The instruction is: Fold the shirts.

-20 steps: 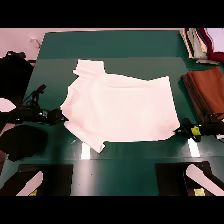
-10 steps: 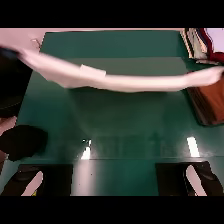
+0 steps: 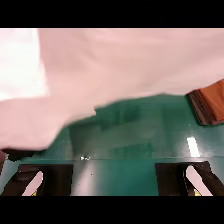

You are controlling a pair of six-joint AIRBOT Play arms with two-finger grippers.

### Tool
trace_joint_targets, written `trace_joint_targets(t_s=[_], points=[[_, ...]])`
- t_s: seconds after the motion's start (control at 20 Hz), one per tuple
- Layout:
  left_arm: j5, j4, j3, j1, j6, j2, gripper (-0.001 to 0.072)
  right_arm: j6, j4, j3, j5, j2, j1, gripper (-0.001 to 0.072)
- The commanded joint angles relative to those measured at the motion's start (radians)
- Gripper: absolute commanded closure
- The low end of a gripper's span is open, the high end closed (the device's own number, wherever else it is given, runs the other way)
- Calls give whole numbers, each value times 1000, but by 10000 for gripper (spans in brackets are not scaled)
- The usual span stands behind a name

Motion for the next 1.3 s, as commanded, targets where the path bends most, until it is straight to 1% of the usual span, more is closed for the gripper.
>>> trace_joint_targets(t_s=[0.0,0.1,0.15,0.3,0.4,0.5,0.6,0.7,0.75,0.85,0.95,1.0,1.05,1.1,1.2,1.25], points=[[-51,-25,-148,1,-21,-48,678,26,24,-38,74,-77,0,691],[-95,-97,-258,1,-8,-130,678,27,52,-168,77,-127,0,691],[-108,-124,-312,1,14,-185,678,27,45,-223,77,-161,4,691],[-117,-146,-441,1,35,-362,677,26,38,-361,71,-300,77,691],[-101,-156,-502,1,39,-493,677,25,-10,-441,21,-400,165,691],[-81,-169,-523,1,66,-635,677,26,-68,-492,-42,-515,238,691],[-17,-178,-522,1,86,-755,677,39,-63,-484,-87,-640,266,692],[89,-200,-517,1,90,-844,677,51,-61,-415,-119,-755,275,691],[117,-200,-491,1,89,-887,678,51,-55,-360,-129,-807,276,691],[116,-198,-412,1,92,-963,677,52,-26,-249,-139,-885,276,691],[116,-197,-349,1,95,-1002,677,52,-4,-154,-129,-935,276,691],[104,-196,-330,1,117,-1004,677,52,-3,-114,-118,-948,276,691],[64,-194,-309,3,148,-1003,677,48,-6,-85,-98,-953,275,691],[-21,-181,-281,10,172,-1003,677,40,-13,-73,-75,-949,275,692],[-201,-110,-266,7,178,-994,677,16,-44,-95,-25,-924,276,691],[-255,-75,-280,1,179,-988,678,11,-58,-141,-20,-897,280,691]])
